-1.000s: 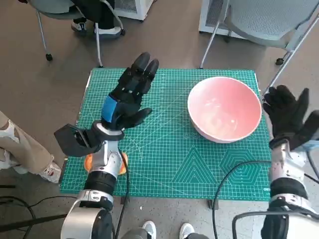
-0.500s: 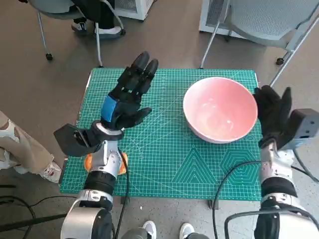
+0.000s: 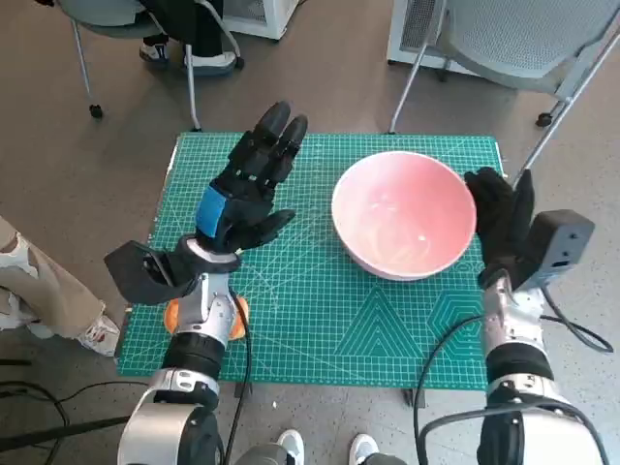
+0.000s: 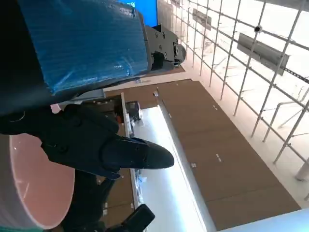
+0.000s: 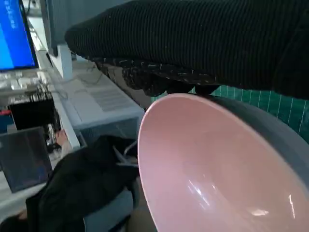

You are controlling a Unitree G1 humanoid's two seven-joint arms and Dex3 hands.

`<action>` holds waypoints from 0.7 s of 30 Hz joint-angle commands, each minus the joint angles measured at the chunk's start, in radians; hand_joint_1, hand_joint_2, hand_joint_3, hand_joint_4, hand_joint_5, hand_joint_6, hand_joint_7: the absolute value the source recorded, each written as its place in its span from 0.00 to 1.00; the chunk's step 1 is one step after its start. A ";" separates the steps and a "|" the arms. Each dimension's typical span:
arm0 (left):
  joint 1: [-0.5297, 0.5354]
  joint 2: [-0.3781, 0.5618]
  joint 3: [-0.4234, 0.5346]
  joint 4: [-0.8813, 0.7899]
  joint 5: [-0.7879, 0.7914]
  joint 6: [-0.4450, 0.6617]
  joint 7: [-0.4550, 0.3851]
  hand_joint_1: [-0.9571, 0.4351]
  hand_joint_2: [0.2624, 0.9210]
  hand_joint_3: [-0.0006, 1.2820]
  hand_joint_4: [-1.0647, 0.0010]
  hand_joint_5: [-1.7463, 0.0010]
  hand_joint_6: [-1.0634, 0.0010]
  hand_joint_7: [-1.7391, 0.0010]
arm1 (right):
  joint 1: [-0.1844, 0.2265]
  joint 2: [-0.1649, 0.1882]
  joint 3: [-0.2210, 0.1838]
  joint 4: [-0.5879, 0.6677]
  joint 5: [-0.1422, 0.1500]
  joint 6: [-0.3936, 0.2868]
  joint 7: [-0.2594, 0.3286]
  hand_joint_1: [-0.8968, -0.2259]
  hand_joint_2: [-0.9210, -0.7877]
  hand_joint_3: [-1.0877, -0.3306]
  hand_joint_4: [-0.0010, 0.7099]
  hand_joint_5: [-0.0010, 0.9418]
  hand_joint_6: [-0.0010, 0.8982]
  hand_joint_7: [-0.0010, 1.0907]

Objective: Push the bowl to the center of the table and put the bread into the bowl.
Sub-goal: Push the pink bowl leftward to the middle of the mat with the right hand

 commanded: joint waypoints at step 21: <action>0.012 0.013 0.005 0.001 0.001 0.005 -0.007 0.34 1.00 0.19 0.98 1.00 0.85 1.00 | -0.025 0.091 0.048 0.010 -0.046 -0.010 -0.012 0.44 0.00 0.38 0.34 0.00 0.26 0.16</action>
